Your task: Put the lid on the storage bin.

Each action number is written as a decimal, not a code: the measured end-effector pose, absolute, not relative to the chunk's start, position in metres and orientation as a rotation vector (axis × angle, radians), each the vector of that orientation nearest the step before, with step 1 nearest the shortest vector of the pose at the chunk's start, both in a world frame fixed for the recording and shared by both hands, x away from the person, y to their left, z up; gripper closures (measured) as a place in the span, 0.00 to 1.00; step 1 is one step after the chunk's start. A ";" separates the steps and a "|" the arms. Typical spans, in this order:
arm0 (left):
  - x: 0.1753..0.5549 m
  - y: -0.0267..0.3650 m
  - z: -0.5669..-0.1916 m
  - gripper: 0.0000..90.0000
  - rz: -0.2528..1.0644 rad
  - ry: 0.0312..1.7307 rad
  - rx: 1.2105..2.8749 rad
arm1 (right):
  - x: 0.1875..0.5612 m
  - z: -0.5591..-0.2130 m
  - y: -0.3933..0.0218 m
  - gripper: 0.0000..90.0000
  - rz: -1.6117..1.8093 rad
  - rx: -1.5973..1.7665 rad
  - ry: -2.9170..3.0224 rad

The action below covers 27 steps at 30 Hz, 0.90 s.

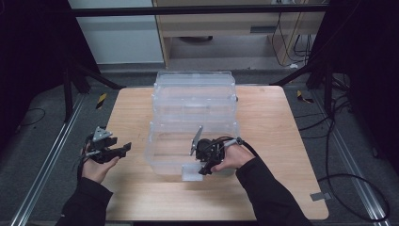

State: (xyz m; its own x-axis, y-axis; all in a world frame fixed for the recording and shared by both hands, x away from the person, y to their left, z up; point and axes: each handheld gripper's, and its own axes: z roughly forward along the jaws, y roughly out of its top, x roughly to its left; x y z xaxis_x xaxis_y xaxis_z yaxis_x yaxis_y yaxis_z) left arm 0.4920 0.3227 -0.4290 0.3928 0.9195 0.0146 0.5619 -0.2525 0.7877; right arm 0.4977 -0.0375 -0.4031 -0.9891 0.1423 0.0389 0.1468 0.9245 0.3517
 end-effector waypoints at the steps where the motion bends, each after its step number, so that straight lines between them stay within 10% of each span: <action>1: 0.492 0.322 -0.428 0.38 0.635 1.270 1.933 | 0.498 -0.404 -0.037 0.65 -0.541 -0.237 -3.073; 27: 0.503 0.305 -0.364 0.39 0.636 0.965 2.039 | 0.499 -0.406 -0.036 0.70 -0.504 -0.268 -3.040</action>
State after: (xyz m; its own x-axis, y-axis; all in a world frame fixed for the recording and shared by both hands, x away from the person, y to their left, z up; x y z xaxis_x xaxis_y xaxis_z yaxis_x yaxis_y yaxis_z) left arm 0.5034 0.3053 -0.3642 0.5869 0.8026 0.1064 0.4139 -0.4104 0.8126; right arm 0.4995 -0.0359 -0.4059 -0.9839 0.1620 0.0760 0.1779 0.9320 0.3157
